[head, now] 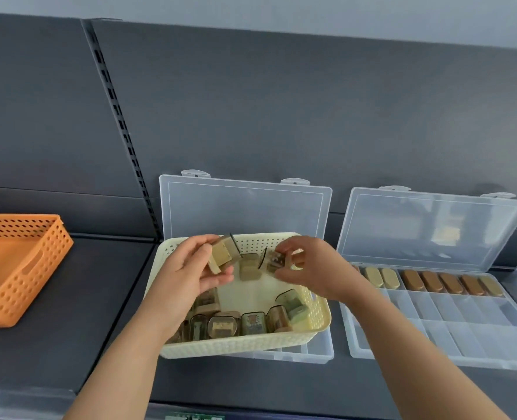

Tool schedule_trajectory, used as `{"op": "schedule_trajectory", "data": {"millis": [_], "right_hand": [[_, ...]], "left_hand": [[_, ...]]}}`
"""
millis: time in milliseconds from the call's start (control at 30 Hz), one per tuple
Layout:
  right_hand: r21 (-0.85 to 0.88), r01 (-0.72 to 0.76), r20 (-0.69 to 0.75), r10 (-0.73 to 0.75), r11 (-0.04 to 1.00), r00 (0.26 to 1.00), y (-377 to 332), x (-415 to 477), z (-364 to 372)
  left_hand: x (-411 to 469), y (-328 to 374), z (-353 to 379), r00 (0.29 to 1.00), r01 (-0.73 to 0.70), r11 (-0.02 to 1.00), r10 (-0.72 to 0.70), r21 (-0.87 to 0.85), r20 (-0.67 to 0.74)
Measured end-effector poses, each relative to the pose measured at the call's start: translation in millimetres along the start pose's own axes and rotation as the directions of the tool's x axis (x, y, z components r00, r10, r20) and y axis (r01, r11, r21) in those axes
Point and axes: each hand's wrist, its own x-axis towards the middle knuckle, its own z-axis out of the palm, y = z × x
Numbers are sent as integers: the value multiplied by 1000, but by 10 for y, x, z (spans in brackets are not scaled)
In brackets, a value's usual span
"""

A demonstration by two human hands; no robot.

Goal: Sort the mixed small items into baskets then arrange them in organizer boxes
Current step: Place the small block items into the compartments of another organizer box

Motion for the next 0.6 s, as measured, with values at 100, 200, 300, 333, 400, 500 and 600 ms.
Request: {"op": "schedule_trajectory", "data": {"millis": [100,200,300,333,400,500,600], "right_hand": [[255,-27,-154,68,967,986,171,-201,-269],[291,-67,-220,135,954,966,459,-413,-504],[282,-107,-245,179,953,953,823,-621,-724],[277,-127,-257,201,952,945,935,-687,-790],[258,-171,-280,243,951,929,1162,-821,-908],[240,-198,-286,264,950,921,1436,-959,-1007],[212,-191,-272,246,958,930,1627,-1001,-1028]], "left_hand": [[4,36,284,995,2,998,3,-60,97],[18,4,734,980,-87,976,48,199,193],[-10,-70,1315,972,-108,955,44,275,231],[-15,-117,1500,970,-129,934,49,334,237],[13,-301,1824,966,-192,848,75,494,246],[73,-537,2160,976,-217,641,129,736,175],[139,-671,2376,983,-176,492,140,853,123]]}}
